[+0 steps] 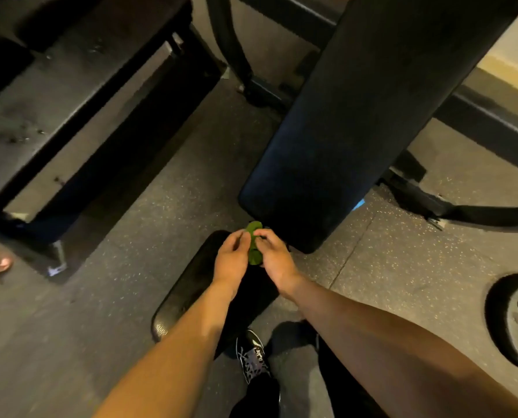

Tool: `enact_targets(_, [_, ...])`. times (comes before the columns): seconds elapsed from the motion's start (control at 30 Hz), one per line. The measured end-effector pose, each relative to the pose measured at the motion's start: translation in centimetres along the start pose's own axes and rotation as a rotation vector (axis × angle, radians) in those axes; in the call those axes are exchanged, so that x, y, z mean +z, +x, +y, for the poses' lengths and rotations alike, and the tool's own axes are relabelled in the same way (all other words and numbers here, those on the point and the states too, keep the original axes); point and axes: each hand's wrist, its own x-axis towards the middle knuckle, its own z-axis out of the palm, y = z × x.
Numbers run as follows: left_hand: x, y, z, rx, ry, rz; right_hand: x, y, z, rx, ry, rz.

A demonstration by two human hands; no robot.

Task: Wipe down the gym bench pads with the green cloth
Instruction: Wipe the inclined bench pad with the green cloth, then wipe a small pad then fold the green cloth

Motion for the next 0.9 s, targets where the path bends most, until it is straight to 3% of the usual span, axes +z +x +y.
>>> enact_targets(0.27, [-4.9,-3.4,-0.8,0.069,-0.290,0.493,5.9,-0.3,-2.6,-0.197,-0.373,-0.287])
enact_targets(0.43, [-3.6,-5.5,-1.9,0.088,-0.460,0.750,6.3,-0.3,-2.1,-0.438,-0.869,-0.390])
enact_targets(0.57, [-3.7,-7.6,-2.7,0.042,-0.510,0.905,7.5,-2.0,-2.5,-0.494,-0.899,-0.611])
enact_targets(0.77, [-5.2,-10.9,-6.2,0.036,-0.198,1.029,9.5,-3.1,-1.6,-0.524,-0.803,-0.850])
enact_targets(0.9, [-5.9,-11.1,-11.1,0.040,-0.052,1.077,11.5,-2.8,-0.8,-0.690,-0.899,-0.896])
